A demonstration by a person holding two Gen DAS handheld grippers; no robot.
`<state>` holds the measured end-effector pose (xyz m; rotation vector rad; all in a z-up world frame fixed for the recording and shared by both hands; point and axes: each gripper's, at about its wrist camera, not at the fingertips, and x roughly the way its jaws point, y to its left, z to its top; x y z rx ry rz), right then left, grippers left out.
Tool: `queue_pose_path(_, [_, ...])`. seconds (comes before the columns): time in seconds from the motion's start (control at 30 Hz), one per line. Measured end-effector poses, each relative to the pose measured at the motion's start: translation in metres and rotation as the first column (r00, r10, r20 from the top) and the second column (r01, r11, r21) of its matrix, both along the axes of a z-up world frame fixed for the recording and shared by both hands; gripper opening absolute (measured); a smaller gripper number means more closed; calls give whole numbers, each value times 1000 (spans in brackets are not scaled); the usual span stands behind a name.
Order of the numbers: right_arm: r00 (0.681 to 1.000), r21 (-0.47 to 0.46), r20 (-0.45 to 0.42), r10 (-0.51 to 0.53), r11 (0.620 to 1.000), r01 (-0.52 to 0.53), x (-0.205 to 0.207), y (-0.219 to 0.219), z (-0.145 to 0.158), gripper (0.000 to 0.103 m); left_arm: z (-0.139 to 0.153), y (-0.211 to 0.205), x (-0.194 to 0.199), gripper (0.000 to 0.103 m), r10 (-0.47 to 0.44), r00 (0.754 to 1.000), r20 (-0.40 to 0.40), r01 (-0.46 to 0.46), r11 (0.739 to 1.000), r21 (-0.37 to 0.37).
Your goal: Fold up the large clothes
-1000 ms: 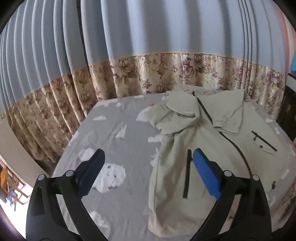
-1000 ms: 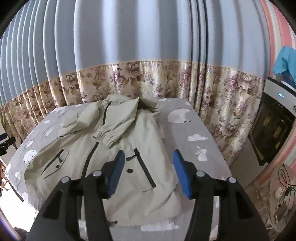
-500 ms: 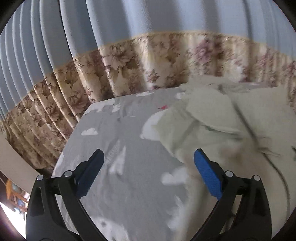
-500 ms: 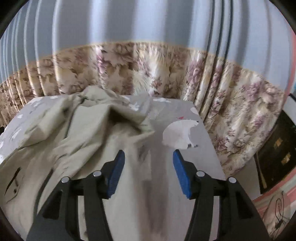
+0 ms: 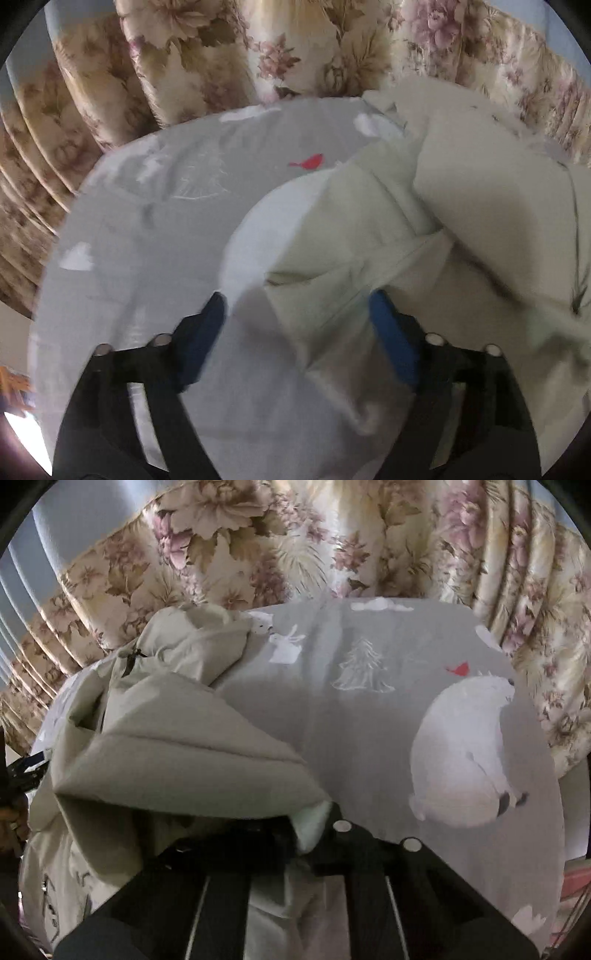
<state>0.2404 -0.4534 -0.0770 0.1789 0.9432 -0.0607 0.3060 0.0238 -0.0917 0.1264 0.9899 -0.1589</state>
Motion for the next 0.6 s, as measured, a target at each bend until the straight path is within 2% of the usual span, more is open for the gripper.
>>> queue_pose_path(0.03, [1000,-33,18,-7,999,8,1,2,4,4,1,-1,3,39,-10,1000,-14,10,999,-31])
queue_pose_path(0.07, [998,-73,52,-19,997,23,0,3,12,4,3,-5,6,27,-17,1000,-24,16,999,-52])
queue_pose_path(0.13, [983,-156,177,-58,984,87,-10,1,40,4,6,-15,8,8,-23,1000,9,23,1000,14])
queue_pose_path(0.17, [961,-225,272,-54,967,118,-21,6,60,4,8,-19,9,7,-24,999,29,23,999,45])
queue_pose_path(0.2, [945,-278,326,-37,951,133,-28,10,71,4,10,-21,9,7,-18,999,51,14,998,64])
queue_pose_path(0.27, [908,-439,417,21,880,181,-44,29,86,4,13,-18,9,7,8,998,61,-11,999,45])
queue_pose_path(0.3, [906,-513,421,39,834,203,-49,36,85,4,12,-18,9,7,17,998,59,-19,999,48])
queue_pose_path(0.37, [932,-554,362,2,805,213,-49,29,67,7,5,-17,8,7,32,998,55,-36,997,75])
queue_pose_path(0.43, [961,-532,267,-77,820,213,-45,10,42,14,2,-16,5,8,31,997,72,-37,995,89])
queue_pose_path(0.5, [968,-494,203,-151,837,234,-52,-8,22,51,5,-12,2,9,29,997,74,-36,995,90])
queue_pose_path(0.53, [972,-477,168,-163,850,224,-57,-13,16,53,8,-9,1,11,27,997,76,-33,996,80])
queue_pose_path(0.6, [973,-459,172,-153,861,217,-74,-15,18,64,17,-4,-5,17,25,995,96,-32,997,68])
